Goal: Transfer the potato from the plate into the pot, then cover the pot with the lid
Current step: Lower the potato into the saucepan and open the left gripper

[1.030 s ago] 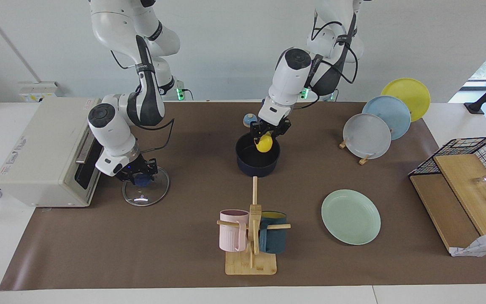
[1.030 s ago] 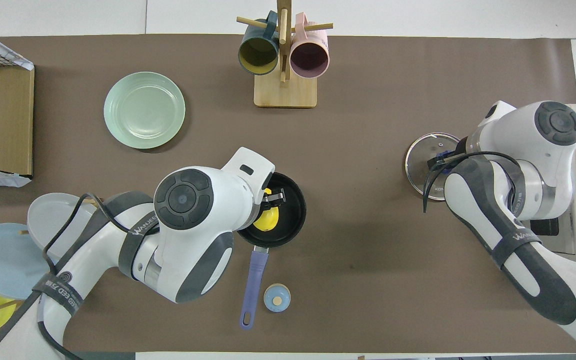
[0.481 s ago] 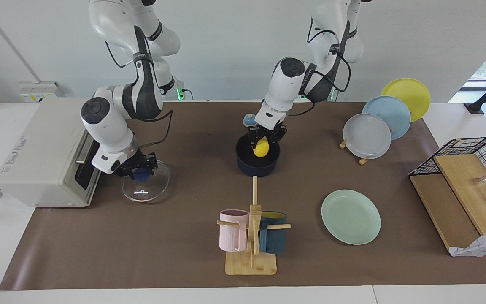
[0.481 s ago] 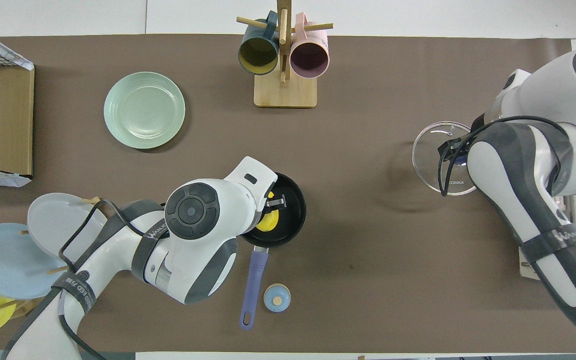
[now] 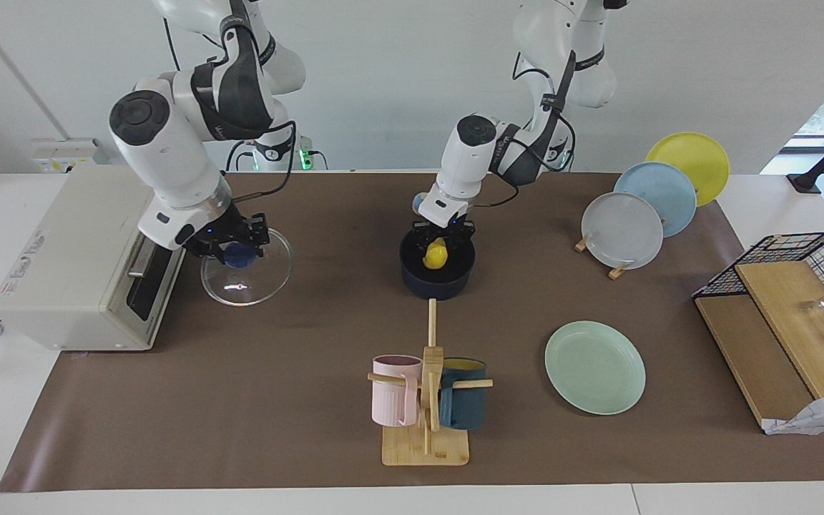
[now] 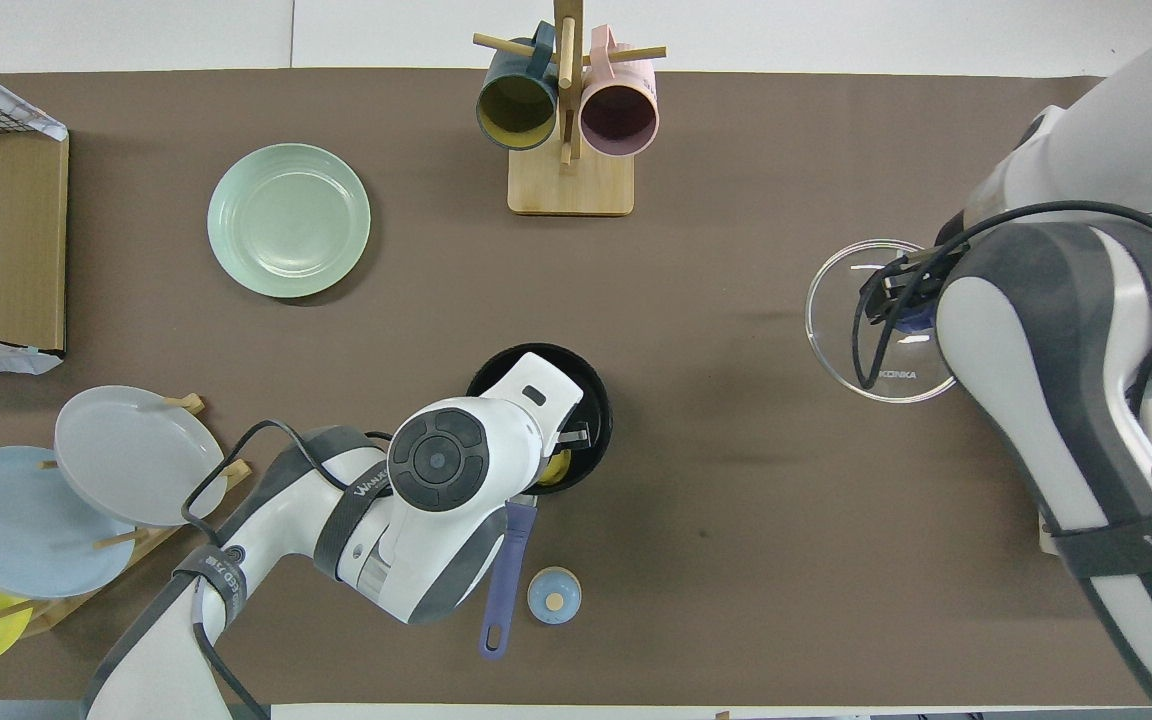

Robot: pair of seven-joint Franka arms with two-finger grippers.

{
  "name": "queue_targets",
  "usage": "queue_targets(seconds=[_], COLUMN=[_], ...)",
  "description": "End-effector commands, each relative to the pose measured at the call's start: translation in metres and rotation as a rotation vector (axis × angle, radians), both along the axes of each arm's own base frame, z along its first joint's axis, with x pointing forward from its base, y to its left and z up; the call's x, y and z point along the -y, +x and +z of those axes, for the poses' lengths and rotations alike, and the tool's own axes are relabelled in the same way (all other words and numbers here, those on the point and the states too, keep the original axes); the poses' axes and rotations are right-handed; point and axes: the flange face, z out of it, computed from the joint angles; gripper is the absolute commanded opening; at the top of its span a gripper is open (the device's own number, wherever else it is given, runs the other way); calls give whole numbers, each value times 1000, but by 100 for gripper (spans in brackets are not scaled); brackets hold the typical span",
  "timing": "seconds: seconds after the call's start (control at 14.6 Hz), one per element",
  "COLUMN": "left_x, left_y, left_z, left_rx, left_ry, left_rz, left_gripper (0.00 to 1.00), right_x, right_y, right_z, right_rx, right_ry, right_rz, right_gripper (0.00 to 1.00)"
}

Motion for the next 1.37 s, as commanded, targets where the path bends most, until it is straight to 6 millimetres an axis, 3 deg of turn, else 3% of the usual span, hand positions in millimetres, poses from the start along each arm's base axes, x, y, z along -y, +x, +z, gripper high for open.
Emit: queue_targets(seconds=[0.0, 0.21, 0.27, 0.34, 0.48, 0.69, 0.82, 1.03, 1.17, 1.3], left_x=[0, 1, 1, 1, -1, -10, -41, -107, -164, -216], left_y=[-2, -3, -3, -3, -2, 8, 31, 80, 107, 121], left_z=[-9, -13, -13, -12, -4, 33, 71, 136, 163, 183], left_rx=[24, 32, 30, 28, 17, -2, -8, -54, -79, -78], left_ry=[8, 29, 32, 33, 41, 52, 54, 78, 88, 85], left_rz=[-6, -33, -35, -37, -38, -35, -1, 7, 3, -13], left_gripper=[0, 0, 37, 95, 100, 100, 100, 100, 100, 100], right_x=[-32, -52, -55, -55, -56, -55, -60, -76, -114, -155], right_y=[-16, -20, -19, -19, -20, -21, -23, -25, -32, -41], right_z=[0, 2, 2, 2, 0, 0, 0, 1, 5, 8], right_rx=[-7, 4, 14, 17, 16, 16, 17, 29, 62, 105], right_ry=[5, 2, 4, 5, 5, 5, 6, 10, 25, 52], right_rz=[-60, -69, -68, -68, -67, -67, -61, -69, -89, -147], right_gripper=[0, 0, 0, 0, 0, 0, 0, 0, 0, 0])
